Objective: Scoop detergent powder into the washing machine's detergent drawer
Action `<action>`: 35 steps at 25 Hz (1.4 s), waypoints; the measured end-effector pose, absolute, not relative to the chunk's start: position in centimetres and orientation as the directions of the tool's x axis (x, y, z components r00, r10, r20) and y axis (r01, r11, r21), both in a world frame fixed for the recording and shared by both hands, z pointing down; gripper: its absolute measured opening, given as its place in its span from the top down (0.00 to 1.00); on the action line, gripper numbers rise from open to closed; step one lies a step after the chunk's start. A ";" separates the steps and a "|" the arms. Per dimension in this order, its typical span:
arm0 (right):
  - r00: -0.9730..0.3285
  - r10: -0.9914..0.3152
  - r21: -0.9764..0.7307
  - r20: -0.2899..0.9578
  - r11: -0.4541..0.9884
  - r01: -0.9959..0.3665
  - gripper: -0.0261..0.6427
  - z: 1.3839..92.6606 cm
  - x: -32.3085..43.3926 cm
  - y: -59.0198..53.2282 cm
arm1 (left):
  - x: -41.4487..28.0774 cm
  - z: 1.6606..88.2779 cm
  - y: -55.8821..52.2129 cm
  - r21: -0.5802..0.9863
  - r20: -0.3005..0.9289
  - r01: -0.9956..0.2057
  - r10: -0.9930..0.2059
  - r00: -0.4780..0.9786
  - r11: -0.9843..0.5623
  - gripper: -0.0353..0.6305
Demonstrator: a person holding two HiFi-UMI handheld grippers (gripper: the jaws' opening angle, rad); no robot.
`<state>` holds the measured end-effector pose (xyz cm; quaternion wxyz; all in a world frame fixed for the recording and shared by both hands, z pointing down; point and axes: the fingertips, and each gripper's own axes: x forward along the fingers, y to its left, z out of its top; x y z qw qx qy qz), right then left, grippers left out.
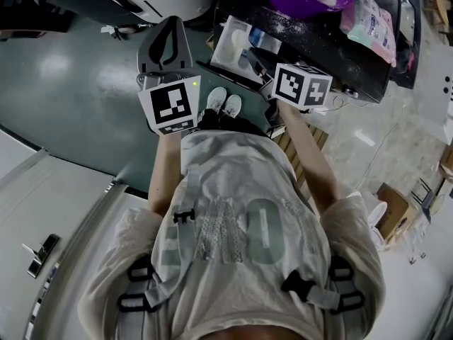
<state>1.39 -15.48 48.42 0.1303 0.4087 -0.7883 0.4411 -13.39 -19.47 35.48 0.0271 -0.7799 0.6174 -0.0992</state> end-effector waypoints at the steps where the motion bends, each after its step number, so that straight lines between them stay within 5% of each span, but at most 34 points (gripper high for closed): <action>1: -0.613 -0.532 -0.529 0.584 0.324 -0.784 0.94 48.3 1.3 -15.4 | -13.4 35.5 -19.4 -0.165 0.123 -0.958 -0.969 0.217 -0.235 0.91; 11: -0.411 -0.582 0.130 0.702 0.672 -0.729 0.94 48.2 -0.2 -14.9 | -13.9 36.2 -18.9 -0.159 0.133 -0.960 -0.969 0.209 -0.229 0.91; 19: -0.218 -0.728 0.697 0.650 0.686 -0.209 0.94 48.3 -0.9 -14.3 | -14.4 36.4 -18.7 -0.144 0.134 -0.965 -0.970 0.202 -0.221 0.91; 24: -0.174 -0.789 0.806 0.589 0.587 0.069 0.94 48.7 -0.8 -14.4 | -14.6 36.6 -18.6 -0.138 0.137 -0.966 -0.970 0.200 -0.218 0.91; 35: -0.173 -0.790 0.808 0.589 0.573 0.133 0.94 49.1 -0.7 -14.4 | -14.7 36.8 -18.7 -0.136 0.141 -0.966 -0.969 0.202 -0.221 0.91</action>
